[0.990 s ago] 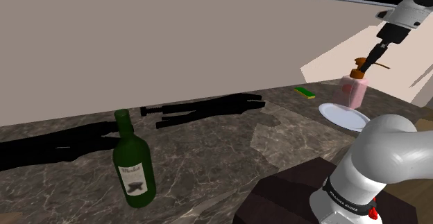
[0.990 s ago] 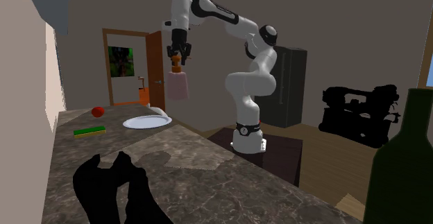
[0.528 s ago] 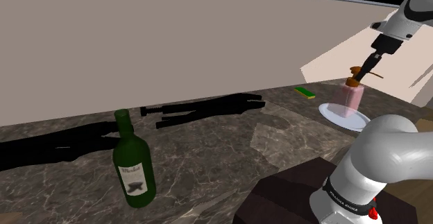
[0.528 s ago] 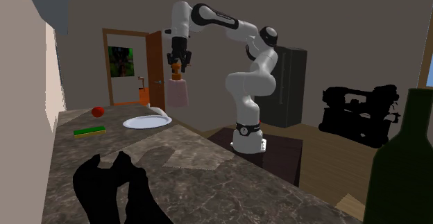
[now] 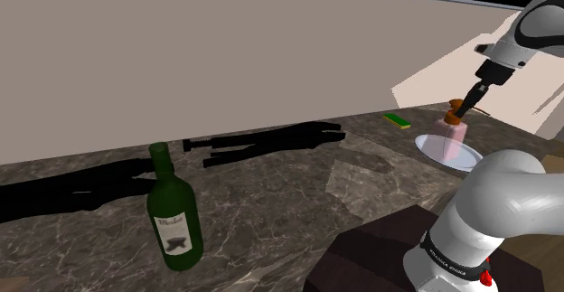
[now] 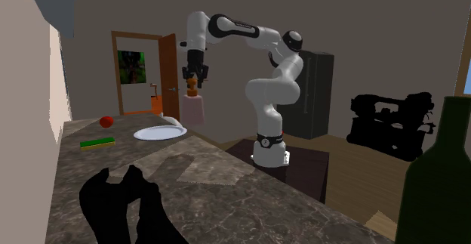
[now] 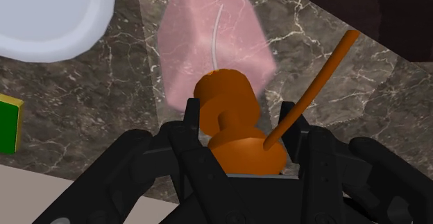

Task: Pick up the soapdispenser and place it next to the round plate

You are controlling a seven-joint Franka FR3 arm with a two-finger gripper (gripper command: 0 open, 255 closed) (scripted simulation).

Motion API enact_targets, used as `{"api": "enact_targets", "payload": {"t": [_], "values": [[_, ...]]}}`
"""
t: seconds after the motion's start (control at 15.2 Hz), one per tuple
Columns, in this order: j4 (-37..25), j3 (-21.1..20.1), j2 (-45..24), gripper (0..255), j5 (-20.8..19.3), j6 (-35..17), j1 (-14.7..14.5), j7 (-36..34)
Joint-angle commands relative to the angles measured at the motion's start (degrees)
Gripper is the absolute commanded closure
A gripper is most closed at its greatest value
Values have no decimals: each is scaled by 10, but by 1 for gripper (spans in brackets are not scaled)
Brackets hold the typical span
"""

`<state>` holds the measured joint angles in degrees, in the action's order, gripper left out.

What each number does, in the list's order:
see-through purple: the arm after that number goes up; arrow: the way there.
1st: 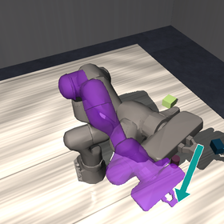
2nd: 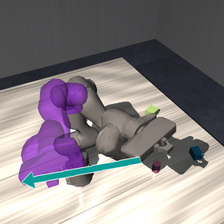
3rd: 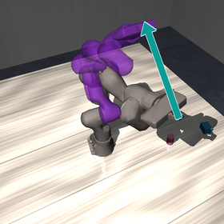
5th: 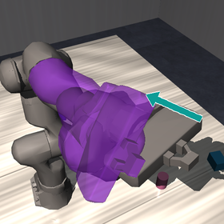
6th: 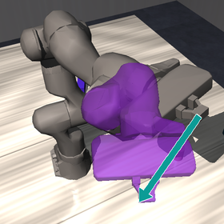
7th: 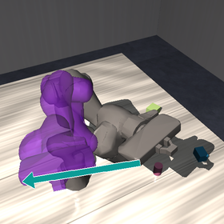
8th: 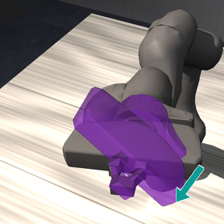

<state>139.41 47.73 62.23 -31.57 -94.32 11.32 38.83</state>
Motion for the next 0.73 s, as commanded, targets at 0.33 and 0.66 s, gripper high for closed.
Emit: {"api": "enact_targets", "payload": {"t": [0.33, 0.66], "values": [[45, 34, 7, 255, -29, -42, 10, 2], [75, 60, 8, 255, -52, -73, 16, 3]]}}
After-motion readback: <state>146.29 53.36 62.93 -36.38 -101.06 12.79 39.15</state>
